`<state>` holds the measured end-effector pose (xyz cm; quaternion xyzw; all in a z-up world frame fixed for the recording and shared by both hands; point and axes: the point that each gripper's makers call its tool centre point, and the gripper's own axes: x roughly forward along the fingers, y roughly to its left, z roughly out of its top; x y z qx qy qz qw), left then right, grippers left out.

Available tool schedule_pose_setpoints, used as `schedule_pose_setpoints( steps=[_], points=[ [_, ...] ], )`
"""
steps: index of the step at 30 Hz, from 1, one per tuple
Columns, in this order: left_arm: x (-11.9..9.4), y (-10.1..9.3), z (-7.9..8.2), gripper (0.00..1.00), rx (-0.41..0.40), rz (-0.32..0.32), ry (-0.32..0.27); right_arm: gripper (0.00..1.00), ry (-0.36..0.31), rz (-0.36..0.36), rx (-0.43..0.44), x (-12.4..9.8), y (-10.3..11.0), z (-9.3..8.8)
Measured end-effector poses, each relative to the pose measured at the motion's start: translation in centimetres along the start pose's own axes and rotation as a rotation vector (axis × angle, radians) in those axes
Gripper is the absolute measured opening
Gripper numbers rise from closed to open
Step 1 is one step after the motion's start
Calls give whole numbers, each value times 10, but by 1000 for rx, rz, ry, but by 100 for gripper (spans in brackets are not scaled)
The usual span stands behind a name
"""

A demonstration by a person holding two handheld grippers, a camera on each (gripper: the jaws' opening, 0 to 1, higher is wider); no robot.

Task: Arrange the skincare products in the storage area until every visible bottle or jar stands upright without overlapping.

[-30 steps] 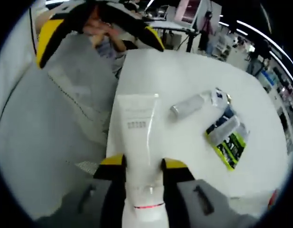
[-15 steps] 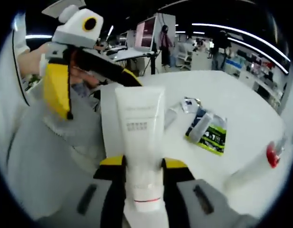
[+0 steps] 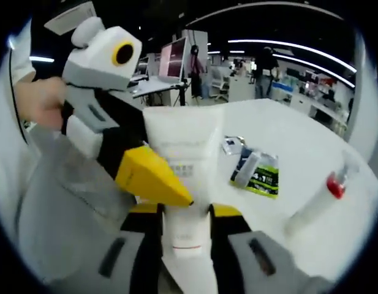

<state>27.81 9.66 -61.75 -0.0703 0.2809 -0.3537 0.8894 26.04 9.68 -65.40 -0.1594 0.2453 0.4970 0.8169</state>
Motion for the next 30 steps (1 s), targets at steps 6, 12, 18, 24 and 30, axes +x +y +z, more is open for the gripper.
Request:
schedule_pose_setpoints(
  steps=[6, 12, 18, 24, 30],
  points=[
    [-1, -13, 24, 19, 57, -36, -64, 28, -46, -70, 31, -17, -9, 15],
    [-9, -12, 42, 9, 109, -87, -82, 1, -155, -74, 82, -31, -20, 36],
    [-13, -13, 64, 9, 103, -116, -127, 19, -100, -75, 30, -31, -19, 26],
    [-20, -36, 80, 9, 193, -236, -115, 29, -132, -48, 51, -39, -19, 30],
    [-28, -64, 97, 9, 293, -390, -105, 33, -283, 68, 92, -57, -14, 67]
  ],
)
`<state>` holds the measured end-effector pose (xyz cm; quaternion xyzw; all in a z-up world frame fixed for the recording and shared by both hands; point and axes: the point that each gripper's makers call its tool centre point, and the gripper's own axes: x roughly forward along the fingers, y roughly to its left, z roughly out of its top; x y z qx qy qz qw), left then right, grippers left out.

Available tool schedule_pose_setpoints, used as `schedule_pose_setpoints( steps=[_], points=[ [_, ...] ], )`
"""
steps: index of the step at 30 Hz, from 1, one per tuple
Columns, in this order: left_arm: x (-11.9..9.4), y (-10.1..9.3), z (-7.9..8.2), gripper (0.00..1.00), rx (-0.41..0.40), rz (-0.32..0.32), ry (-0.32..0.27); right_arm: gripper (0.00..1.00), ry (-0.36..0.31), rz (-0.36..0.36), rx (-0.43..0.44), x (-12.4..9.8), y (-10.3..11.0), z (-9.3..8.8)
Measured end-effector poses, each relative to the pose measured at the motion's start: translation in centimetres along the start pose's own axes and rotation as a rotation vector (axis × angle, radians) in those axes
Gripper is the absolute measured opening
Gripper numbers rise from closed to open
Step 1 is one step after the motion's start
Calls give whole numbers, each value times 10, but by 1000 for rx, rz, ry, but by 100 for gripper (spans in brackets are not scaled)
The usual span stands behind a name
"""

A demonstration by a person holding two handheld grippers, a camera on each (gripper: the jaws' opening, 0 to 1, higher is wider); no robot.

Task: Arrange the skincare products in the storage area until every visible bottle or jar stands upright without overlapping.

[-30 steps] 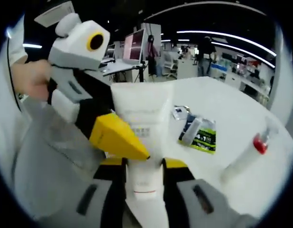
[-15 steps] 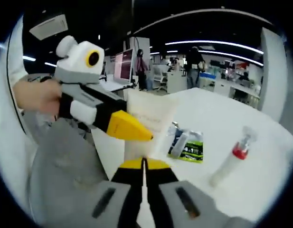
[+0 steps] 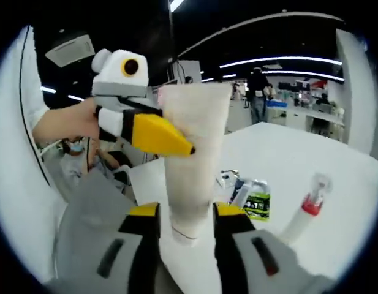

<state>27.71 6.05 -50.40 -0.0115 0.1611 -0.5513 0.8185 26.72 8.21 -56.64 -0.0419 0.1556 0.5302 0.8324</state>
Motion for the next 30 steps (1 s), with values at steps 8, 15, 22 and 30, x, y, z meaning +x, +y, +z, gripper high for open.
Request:
schedule_pose_setpoints(
  steps=[8, 15, 22, 30],
  points=[
    [-2, -32, 21, 9, 69, -248, 13, 26, -52, 167, -36, -16, 14, 25],
    [-1, -37, 34, 9, 69, -316, -8, 23, -59, 206, -56, -19, 17, 34],
    [0, -39, 36, 11, 111, -337, -2, 19, -75, 227, -52, -21, 17, 37],
    [1, -33, 1, 15, 323, -309, 283, 18, -42, 261, -110, -17, 16, 36]
  ],
)
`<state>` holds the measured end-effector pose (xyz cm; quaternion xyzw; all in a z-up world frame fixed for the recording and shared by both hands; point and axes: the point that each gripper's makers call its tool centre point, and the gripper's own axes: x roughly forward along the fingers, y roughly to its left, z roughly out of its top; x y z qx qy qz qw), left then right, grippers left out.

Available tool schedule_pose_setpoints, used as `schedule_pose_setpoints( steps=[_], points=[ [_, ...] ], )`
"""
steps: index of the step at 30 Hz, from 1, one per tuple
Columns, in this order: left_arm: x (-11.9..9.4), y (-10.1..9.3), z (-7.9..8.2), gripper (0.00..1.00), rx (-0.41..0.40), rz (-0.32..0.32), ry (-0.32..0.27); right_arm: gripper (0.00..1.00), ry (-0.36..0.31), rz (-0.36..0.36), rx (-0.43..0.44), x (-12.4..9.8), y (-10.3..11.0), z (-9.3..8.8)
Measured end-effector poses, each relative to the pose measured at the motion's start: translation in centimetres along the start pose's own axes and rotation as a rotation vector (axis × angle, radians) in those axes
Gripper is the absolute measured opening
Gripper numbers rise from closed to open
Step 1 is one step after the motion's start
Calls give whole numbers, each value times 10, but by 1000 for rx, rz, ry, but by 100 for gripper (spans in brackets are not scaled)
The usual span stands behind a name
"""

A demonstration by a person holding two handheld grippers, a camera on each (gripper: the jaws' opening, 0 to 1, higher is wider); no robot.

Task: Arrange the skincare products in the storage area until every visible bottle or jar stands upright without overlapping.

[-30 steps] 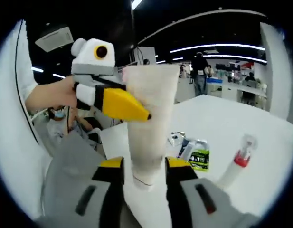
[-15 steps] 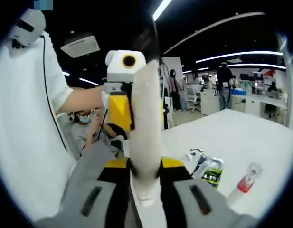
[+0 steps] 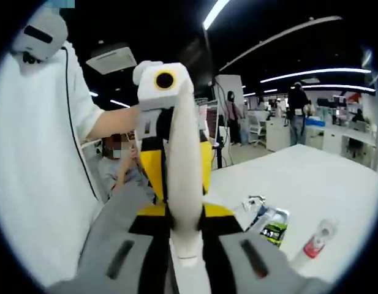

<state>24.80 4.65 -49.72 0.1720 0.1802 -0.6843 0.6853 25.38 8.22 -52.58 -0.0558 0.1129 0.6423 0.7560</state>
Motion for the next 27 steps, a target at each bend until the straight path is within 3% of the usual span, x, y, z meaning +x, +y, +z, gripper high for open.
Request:
schedule_pose_setpoints(
  steps=[6, 11, 15, 18, 22, 27],
  points=[
    [1, 8, -2, 14, -31, -1, 44, 18, 9, 0, -2, 2, -7, -1],
    [8, 14, -14, 13, -54, 14, 80, 19, 47, -10, -9, 5, -15, -13],
    [13, 22, -19, 13, -64, 40, 16, 20, 38, -39, 25, 5, -23, -23],
    [16, 26, -20, 13, -129, 38, -45, 20, 18, -50, 51, 7, -26, -28],
    [24, 31, -34, 13, -146, 35, -50, 21, 33, -68, 70, 11, -30, -40],
    [34, 38, -47, 12, -198, 48, -79, 23, 97, -116, 58, 14, -40, -61]
  ],
)
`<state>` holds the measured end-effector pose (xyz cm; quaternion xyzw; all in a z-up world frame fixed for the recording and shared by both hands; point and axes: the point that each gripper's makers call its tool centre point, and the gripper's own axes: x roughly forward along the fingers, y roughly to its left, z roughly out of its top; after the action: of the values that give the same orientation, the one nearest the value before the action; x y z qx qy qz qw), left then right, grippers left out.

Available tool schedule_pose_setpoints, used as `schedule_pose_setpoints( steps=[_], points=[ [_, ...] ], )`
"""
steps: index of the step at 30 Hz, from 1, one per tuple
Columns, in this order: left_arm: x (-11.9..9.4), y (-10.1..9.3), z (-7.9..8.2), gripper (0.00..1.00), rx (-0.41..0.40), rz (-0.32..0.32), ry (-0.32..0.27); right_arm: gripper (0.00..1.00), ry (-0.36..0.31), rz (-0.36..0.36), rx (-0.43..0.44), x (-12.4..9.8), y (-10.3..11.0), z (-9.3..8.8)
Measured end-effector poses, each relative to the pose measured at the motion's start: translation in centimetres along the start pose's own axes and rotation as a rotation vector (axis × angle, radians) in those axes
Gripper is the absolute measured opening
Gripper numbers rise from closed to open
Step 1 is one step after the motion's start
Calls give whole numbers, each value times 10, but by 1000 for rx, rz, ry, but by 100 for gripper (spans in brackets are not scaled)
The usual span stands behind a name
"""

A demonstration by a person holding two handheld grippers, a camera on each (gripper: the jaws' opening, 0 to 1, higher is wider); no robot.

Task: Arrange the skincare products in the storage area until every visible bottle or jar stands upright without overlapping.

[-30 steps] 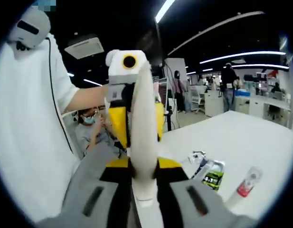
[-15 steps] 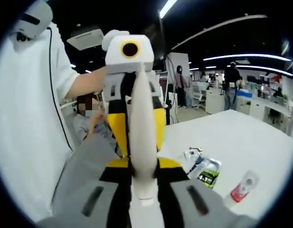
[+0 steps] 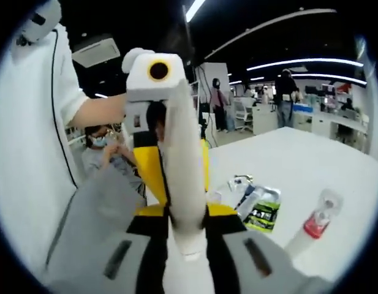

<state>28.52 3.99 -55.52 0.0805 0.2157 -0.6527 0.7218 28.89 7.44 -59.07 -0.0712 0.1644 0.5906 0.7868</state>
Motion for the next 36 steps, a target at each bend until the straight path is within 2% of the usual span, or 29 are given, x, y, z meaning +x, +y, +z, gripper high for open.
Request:
schedule_pose_setpoints(
  steps=[4, 12, 18, 26, 36],
  points=[
    [11, 6, -11, 12, -10, 9, 4, 23, 65, -32, -26, 3, -9, -15],
    [30, 23, -31, 13, -7, 47, 30, 25, 124, -88, -38, 9, -27, -41],
    [40, 33, -40, 12, -11, 44, 40, 27, 170, -139, -56, 12, -38, -56],
    [53, 41, -48, 13, 1, 14, 52, 31, 162, -178, -10, 8, -46, -64],
    [59, 61, -49, 13, 19, 22, 43, 50, 131, -287, 79, -11, -60, -76]
  ],
)
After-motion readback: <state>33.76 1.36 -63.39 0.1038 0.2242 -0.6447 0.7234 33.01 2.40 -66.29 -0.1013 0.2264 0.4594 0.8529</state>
